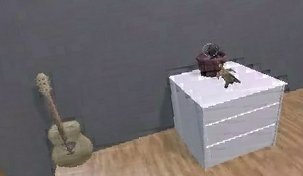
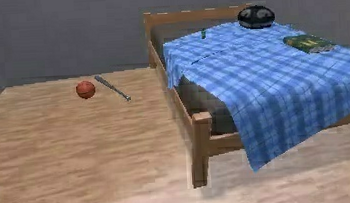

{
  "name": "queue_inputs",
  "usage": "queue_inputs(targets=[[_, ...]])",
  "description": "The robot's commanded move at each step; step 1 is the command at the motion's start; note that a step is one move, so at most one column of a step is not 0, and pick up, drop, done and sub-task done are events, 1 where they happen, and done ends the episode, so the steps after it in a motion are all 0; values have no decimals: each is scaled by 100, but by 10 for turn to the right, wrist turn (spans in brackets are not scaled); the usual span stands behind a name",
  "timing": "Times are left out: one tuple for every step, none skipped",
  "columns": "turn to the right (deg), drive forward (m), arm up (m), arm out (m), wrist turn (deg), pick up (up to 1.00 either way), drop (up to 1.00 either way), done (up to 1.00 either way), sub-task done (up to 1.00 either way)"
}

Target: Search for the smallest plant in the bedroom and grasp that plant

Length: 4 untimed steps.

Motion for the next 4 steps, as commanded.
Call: queue_inputs(targets=[[0, 100, 0, 0, 0, 0, 0, 0, 0], [120, 0, 0, 0, 0, 0, 0, 0, 0], [0, 5, 0, 0, 0, 0, 0, 0, 0], [-450, 0, 0, 0, 0, 0, 0, 0, 0]])
